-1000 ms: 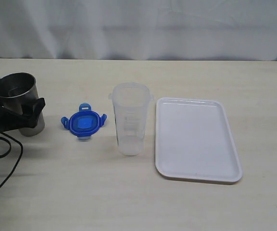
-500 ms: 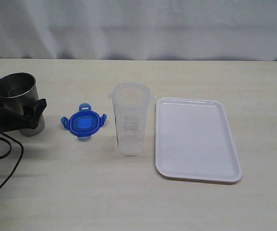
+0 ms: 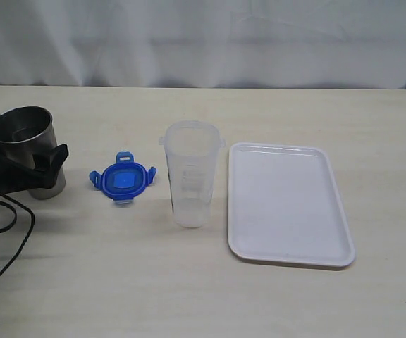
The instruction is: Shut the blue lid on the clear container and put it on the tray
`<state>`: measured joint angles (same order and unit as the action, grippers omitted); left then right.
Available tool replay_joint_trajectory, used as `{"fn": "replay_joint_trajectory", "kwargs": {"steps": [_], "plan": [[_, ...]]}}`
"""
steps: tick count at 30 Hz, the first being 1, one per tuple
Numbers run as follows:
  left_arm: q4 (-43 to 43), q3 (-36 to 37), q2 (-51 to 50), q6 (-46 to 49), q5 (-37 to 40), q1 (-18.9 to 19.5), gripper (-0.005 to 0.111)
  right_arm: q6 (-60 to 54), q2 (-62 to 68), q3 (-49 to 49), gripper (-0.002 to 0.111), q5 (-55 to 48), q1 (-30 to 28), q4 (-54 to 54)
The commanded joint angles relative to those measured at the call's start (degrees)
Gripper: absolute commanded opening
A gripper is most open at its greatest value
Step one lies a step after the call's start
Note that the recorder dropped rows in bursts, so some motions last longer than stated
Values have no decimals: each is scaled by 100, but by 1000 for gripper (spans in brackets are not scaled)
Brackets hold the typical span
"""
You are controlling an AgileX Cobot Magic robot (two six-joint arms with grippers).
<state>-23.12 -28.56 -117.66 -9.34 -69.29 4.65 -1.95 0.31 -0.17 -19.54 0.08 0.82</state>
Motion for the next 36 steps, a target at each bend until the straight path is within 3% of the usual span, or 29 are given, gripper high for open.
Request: {"fn": "replay_joint_trajectory", "kwargs": {"steps": [1, 17, 36], "plan": [[32, -27, -11, -52, -67, -5, 105, 31, -31, 17, 5, -9, 4, 22], [30, -27, -11, -309, -67, -5, 105, 31, -31, 17, 5, -9, 4, 22], [-19, -143, -11, 28, -67, -5, 105, 31, -31, 17, 5, -9, 4, 22]]}}
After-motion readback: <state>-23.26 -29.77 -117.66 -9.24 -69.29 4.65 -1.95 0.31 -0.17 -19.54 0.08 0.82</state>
